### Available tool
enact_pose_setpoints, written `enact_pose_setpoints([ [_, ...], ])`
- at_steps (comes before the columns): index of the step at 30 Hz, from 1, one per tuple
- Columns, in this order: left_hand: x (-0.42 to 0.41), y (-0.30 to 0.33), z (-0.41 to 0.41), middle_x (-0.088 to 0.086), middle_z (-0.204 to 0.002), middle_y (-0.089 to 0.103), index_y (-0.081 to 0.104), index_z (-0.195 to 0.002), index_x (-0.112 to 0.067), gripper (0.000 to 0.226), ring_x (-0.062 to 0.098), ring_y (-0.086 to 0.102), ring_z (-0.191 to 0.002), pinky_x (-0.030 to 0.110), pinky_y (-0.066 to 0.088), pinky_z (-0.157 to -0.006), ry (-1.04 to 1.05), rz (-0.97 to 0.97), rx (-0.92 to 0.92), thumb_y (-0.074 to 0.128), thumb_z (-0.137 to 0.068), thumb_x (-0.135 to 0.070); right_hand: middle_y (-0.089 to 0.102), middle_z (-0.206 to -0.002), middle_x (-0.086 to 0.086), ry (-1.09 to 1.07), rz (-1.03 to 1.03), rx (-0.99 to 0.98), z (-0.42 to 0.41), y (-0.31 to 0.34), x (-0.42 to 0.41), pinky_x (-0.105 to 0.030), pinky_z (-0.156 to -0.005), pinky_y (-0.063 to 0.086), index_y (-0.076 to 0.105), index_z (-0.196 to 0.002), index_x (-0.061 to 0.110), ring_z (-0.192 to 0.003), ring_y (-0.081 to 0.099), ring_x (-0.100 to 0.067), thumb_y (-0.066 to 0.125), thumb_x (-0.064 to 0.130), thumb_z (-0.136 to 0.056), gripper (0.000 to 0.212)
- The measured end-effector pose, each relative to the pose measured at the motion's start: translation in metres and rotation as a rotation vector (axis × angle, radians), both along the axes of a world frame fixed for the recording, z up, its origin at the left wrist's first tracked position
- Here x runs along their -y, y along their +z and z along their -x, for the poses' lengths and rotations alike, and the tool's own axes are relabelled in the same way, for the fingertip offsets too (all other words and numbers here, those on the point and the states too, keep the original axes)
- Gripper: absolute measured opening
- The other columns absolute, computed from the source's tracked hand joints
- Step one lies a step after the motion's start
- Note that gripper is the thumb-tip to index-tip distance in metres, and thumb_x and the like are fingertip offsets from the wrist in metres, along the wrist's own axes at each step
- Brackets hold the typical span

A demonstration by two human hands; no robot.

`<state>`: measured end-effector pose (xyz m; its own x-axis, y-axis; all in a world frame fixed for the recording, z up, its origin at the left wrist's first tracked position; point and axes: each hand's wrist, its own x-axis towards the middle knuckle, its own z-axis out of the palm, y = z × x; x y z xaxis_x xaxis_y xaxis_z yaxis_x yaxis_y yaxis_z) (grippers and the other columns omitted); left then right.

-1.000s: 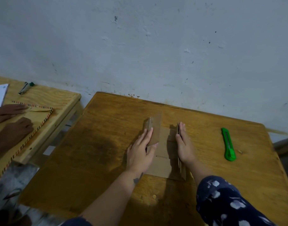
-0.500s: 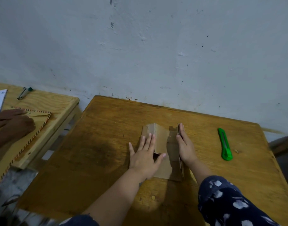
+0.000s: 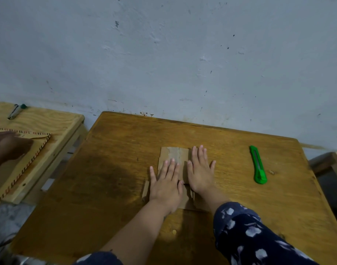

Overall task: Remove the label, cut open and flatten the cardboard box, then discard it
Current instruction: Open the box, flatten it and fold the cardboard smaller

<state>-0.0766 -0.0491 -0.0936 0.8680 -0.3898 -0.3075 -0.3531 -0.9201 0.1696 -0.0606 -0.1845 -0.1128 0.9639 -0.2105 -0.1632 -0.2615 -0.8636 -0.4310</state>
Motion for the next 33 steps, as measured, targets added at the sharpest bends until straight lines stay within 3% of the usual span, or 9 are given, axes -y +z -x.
enact_pose_setpoints([
  [3,-0.006,-0.001,-0.002,-0.005,-0.158,-0.022,-0.013,-0.150,-0.022,0.056,0.013,-0.025,-0.144,0.055,-0.016,-0.114,-0.031,0.023,0.026,0.010,-0.102,-0.036,-0.021,-0.159,-0.004,-0.004,0.141,-0.020,-0.002,-0.007,-0.006,-0.054,-0.116,-0.011,-0.010,-0.151,0.019,-0.145,-0.021,-0.021,0.011,0.037,-0.100,0.058],
  [10,-0.041,0.007,-0.032,-0.017,-0.158,0.002,0.009,-0.151,-0.032,0.048,0.001,-0.004,-0.145,0.045,-0.003,-0.120,-0.175,0.186,0.032,0.016,-0.104,-0.034,-0.019,-0.159,-0.005,0.001,0.182,-0.008,-0.001,-0.010,-0.007,-0.051,-0.118,-0.010,-0.009,-0.151,0.018,-0.146,-0.019,-0.021,0.008,0.037,-0.100,0.057],
  [15,-0.079,-0.006,-0.058,-0.016,-0.155,0.015,0.022,-0.149,-0.029,0.045,0.002,0.004,-0.144,0.048,0.001,-0.120,-0.074,0.439,0.008,0.022,-0.105,-0.031,-0.017,-0.160,-0.005,-0.008,0.192,0.003,-0.001,-0.010,-0.007,-0.048,-0.118,-0.010,-0.008,-0.151,0.019,-0.146,-0.018,-0.020,0.008,0.038,-0.100,0.057],
  [19,-0.077,-0.016,-0.052,-0.016,-0.156,0.007,0.016,-0.151,-0.028,0.048,0.001,-0.003,-0.145,0.043,-0.012,-0.118,-0.019,0.438,0.009,0.014,-0.104,-0.034,-0.015,-0.160,-0.005,-0.001,0.175,0.015,0.000,-0.009,-0.007,-0.046,-0.118,-0.009,-0.006,-0.152,0.018,-0.147,-0.017,-0.019,0.010,0.037,-0.101,0.057],
  [23,-0.045,-0.008,-0.047,-0.018,-0.156,-0.009,0.000,-0.151,-0.029,0.050,-0.003,-0.014,-0.143,0.034,-0.018,-0.115,-0.055,0.436,-0.021,0.010,-0.103,-0.038,-0.013,-0.160,-0.004,0.004,0.127,0.039,0.001,-0.008,-0.005,-0.045,-0.119,-0.009,-0.004,-0.152,0.019,-0.147,-0.016,-0.018,0.012,0.036,-0.102,0.056],
  [27,-0.023,-0.016,-0.040,-0.010,-0.156,-0.023,-0.015,-0.147,-0.026,0.051,0.002,-0.024,-0.141,0.043,-0.015,-0.118,-0.059,0.326,0.044,0.005,-0.102,-0.038,-0.013,-0.161,-0.003,0.002,0.108,0.036,0.001,-0.007,-0.003,-0.044,-0.118,-0.009,-0.004,-0.152,0.019,-0.147,-0.016,-0.017,0.013,0.035,-0.102,0.056],
  [33,-0.010,-0.021,-0.035,-0.004,-0.156,-0.026,-0.014,-0.150,-0.019,0.055,0.011,-0.026,-0.143,0.050,-0.015,-0.116,-0.056,0.145,0.110,0.008,-0.102,-0.036,-0.011,-0.161,-0.003,0.001,0.100,0.051,0.002,-0.009,-0.002,-0.043,-0.118,-0.009,-0.002,-0.153,0.020,-0.147,-0.015,-0.016,0.011,0.036,-0.100,0.056],
])
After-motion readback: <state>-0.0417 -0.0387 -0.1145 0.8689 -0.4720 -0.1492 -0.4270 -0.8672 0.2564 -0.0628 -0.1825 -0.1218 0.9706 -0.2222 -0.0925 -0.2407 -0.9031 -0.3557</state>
